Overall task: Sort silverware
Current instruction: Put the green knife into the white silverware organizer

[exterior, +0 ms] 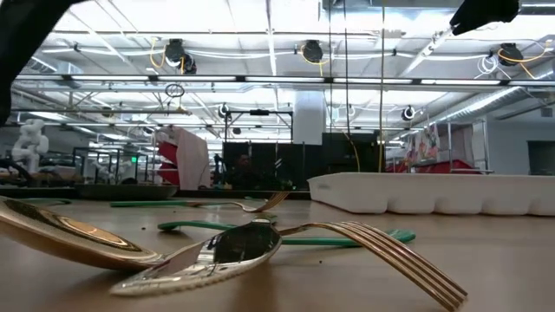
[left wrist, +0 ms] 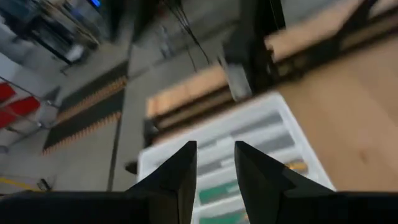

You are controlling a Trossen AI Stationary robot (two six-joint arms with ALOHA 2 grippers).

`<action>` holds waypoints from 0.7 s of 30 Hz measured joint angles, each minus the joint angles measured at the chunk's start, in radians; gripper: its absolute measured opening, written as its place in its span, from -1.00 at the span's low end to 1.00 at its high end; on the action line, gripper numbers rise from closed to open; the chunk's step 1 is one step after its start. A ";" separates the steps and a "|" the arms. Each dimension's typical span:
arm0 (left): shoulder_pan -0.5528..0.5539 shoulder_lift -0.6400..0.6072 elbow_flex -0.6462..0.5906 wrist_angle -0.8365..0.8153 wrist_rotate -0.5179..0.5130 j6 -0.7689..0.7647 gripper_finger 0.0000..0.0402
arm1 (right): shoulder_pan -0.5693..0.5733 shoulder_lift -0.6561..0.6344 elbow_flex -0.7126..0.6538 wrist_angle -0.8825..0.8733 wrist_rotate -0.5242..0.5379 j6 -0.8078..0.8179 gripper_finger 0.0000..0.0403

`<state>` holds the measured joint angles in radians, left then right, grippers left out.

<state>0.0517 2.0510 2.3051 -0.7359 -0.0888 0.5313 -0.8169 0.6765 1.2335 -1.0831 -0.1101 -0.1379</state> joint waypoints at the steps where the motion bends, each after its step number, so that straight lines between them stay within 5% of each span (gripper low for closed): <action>1: 0.003 -0.029 0.000 0.010 0.007 -0.013 -0.42 | 0.000 0.000 0.000 0.000 0.000 0.002 0.09; 21: 0.026 -0.552 -0.028 -0.162 0.025 -0.288 -0.42 | 0.000 -0.015 0.000 0.018 -0.031 0.026 0.09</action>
<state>0.0780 1.4986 2.2774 -0.8976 -0.0633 0.2434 -0.8165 0.6617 1.2335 -1.0648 -0.1409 -0.1116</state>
